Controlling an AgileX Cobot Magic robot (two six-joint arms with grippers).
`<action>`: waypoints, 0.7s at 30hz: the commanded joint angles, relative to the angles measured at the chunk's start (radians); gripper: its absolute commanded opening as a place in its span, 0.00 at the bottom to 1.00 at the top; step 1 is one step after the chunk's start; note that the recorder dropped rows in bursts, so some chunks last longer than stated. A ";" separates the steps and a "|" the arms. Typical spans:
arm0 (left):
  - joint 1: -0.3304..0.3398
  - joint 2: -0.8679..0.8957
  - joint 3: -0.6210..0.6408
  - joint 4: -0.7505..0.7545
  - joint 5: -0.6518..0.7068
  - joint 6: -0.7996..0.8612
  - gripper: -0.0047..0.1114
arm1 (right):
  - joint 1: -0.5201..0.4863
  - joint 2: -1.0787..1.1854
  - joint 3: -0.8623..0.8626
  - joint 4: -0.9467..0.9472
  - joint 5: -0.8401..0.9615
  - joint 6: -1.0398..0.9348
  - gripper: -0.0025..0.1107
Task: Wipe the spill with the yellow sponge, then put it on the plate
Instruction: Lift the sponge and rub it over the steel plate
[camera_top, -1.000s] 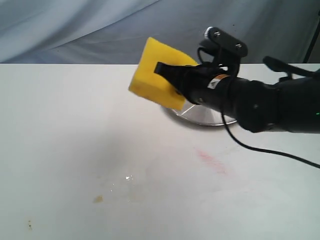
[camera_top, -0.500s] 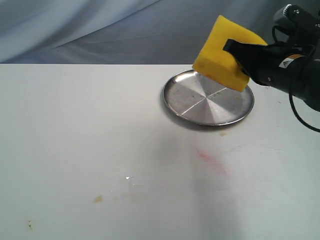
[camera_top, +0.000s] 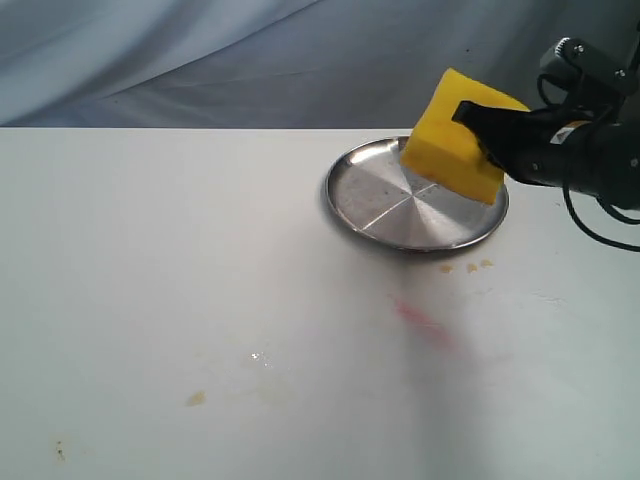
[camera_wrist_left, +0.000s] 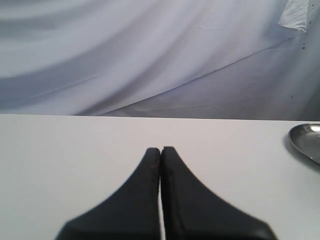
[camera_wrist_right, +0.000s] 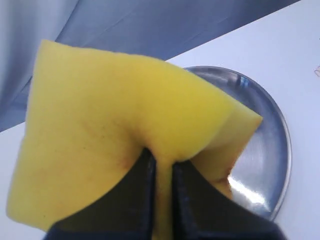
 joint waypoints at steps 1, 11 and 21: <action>-0.001 -0.002 0.004 0.001 -0.004 -0.003 0.05 | -0.004 0.041 -0.072 -0.023 0.034 0.004 0.02; -0.001 -0.002 0.004 0.001 -0.004 -0.003 0.05 | -0.004 0.149 -0.206 -0.028 0.155 0.004 0.02; -0.001 -0.002 0.004 0.001 -0.004 -0.003 0.05 | -0.004 0.225 -0.222 -0.046 0.157 0.004 0.02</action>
